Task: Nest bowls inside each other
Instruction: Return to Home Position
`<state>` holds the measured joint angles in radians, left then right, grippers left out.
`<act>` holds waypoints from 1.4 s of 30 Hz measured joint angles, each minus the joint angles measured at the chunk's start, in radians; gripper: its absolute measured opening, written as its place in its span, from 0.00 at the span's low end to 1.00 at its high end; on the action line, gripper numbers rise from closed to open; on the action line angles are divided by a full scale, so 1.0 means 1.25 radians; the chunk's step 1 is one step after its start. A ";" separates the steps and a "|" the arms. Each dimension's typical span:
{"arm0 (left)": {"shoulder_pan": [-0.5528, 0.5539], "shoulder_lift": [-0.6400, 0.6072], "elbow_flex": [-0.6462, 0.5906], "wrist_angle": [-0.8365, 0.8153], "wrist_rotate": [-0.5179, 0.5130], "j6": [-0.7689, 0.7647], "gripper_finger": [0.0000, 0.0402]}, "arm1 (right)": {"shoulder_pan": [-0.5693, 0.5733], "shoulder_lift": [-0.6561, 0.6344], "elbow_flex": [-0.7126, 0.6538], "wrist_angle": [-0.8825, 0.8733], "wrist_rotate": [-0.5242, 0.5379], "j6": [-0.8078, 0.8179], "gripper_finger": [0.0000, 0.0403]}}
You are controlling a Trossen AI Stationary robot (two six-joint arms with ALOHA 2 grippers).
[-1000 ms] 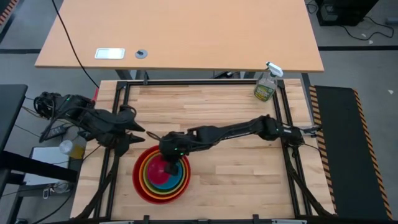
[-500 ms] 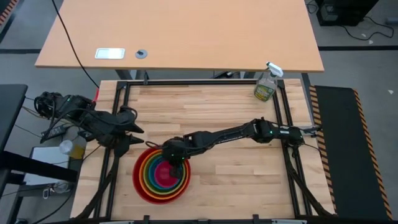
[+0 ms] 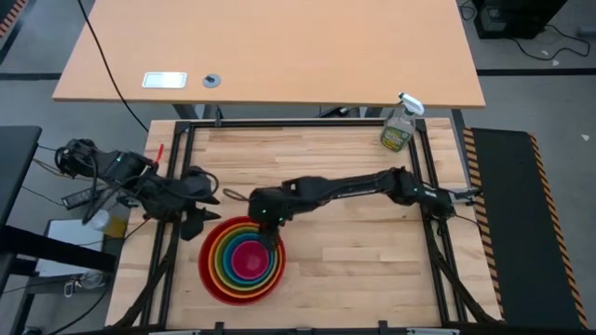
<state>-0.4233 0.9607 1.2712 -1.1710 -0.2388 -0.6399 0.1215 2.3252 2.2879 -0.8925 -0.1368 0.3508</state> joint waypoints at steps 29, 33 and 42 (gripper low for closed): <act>0.133 -0.507 -0.465 0.476 -0.261 -0.002 0.39 | -0.188 -0.855 -1.083 0.557 0.108 0.151 0.44; 0.170 -0.590 -0.541 0.537 -0.263 -0.017 0.39 | -0.231 -0.974 -1.265 0.716 0.092 0.226 0.44; 0.212 -0.683 -0.635 0.569 -0.281 -0.051 0.39 | -0.297 -1.188 -1.508 0.804 0.079 0.315 0.40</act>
<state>-0.1585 0.1074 0.4780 -0.4591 -0.5898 -0.7040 -0.2493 0.8398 0.4034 0.1122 -0.0376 0.7446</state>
